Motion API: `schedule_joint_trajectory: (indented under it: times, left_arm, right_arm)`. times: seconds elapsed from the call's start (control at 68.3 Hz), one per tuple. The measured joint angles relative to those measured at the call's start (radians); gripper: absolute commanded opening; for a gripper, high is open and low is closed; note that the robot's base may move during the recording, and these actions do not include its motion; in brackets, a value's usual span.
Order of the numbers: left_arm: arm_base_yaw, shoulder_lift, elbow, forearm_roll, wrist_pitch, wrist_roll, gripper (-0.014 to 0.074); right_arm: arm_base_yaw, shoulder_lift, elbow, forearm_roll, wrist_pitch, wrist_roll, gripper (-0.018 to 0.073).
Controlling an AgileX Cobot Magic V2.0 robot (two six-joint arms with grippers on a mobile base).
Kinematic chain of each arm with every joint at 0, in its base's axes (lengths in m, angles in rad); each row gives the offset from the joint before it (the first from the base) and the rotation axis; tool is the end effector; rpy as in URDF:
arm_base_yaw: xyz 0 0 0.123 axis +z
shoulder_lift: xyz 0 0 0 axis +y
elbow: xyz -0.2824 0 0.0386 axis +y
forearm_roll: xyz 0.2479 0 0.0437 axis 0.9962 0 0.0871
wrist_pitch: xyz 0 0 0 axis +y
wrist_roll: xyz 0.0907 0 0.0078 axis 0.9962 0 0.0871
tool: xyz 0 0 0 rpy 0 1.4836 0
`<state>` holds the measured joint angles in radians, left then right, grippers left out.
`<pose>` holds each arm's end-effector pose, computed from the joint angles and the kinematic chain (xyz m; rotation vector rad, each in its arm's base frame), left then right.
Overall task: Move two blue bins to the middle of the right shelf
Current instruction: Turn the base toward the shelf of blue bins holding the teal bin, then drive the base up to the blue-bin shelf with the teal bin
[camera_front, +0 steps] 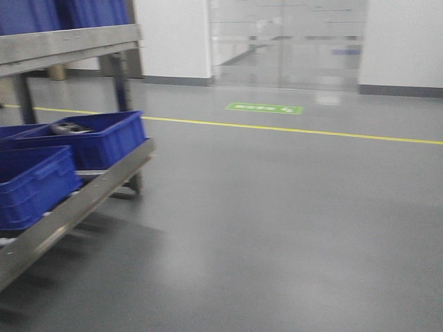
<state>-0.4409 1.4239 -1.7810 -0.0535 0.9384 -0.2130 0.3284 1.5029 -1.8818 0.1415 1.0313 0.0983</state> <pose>0.2641 -0.1290 0.4924 0.2323 2.0839 -0.4638 0.2898 0.1104 0.4915 -0.2412 2.1429 0.4214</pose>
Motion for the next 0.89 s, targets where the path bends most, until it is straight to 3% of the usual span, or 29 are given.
schedule_joint_trajectory:
  times: [0.893]
  left_arm:
    - [0.000,0.000,0.000,0.000,0.000,0.000,-0.0111]
  right_arm:
    - [0.000,0.000,0.000,0.002,0.000,0.000,-0.0155]
